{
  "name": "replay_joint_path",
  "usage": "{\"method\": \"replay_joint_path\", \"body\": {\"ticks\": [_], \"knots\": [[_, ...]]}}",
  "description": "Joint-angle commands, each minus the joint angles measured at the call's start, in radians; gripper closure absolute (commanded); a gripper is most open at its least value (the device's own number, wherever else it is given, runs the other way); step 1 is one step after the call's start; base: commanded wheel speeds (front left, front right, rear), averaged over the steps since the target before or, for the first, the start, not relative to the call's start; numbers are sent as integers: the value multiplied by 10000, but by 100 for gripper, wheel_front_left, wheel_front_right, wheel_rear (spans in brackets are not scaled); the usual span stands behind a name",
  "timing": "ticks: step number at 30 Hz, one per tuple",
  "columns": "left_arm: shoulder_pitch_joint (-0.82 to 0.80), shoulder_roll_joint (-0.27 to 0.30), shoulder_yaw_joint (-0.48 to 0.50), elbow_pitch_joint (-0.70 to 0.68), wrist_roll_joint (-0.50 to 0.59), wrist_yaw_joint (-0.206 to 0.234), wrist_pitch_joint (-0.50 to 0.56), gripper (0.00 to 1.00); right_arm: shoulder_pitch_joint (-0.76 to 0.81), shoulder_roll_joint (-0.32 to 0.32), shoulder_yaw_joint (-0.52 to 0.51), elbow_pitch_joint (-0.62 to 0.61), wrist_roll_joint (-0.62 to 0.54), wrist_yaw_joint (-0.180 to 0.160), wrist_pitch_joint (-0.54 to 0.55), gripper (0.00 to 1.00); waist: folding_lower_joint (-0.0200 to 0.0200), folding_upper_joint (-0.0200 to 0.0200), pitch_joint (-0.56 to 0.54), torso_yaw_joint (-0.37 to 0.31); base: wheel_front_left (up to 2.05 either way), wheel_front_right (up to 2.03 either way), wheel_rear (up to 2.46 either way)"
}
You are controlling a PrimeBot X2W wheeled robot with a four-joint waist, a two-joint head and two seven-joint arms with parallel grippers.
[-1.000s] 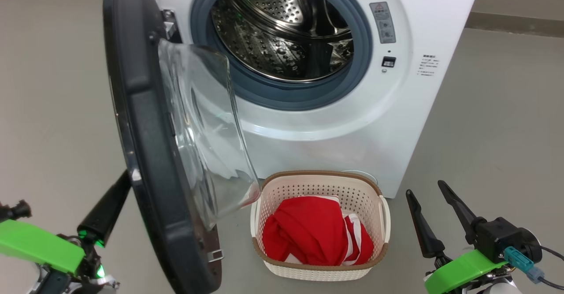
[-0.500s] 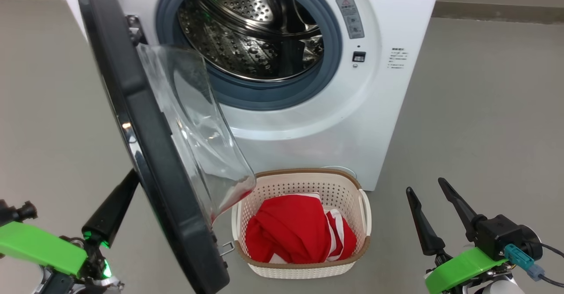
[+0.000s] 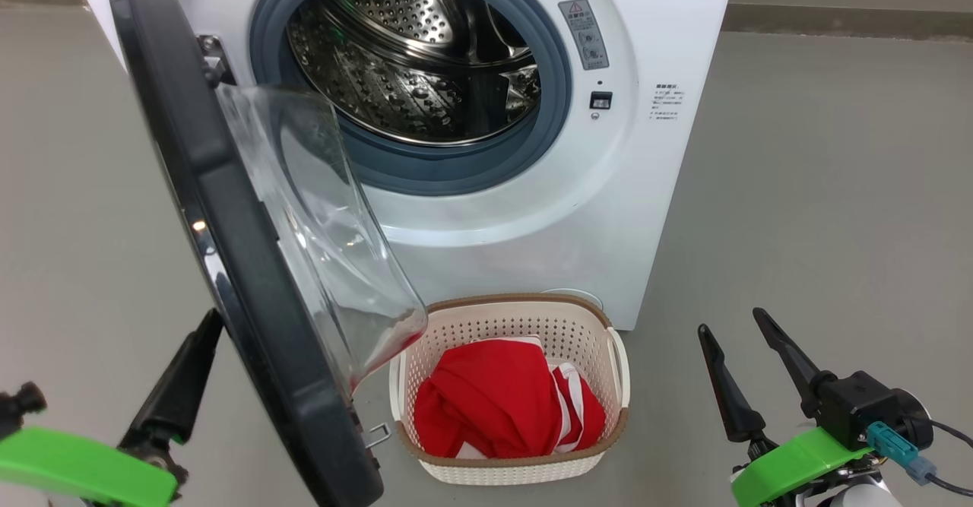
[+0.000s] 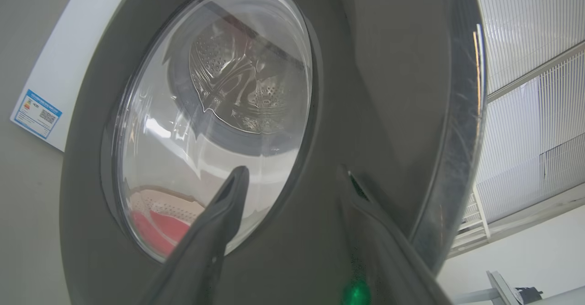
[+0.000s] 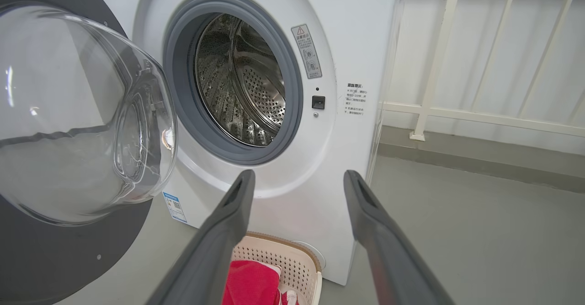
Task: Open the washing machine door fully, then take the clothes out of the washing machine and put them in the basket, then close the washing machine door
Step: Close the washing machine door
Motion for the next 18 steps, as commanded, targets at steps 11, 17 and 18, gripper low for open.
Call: {"method": "replay_joint_path", "body": {"ticks": [11, 17, 18], "knots": [[414, 909, -582, 1165, 4861, -1403, -4448, 0, -263, -61, 275, -216, -9, 4, -65, 0, 0, -1, -33, 125, 0, 0, 0], [503, 1165, -1105, 2225, 7075, -1306, -6411, 0, -299, -81, 314, -237, -36, 4, -65, 0, 0, -1, 90, 137, 0, 0, 0], [477, 1161, -1126, 2339, 7352, -1243, -6535, 0, -303, -86, 310, -240, -34, 4, -65, 0, 0, -1, 117, 142, 0, 0, 0]]}}
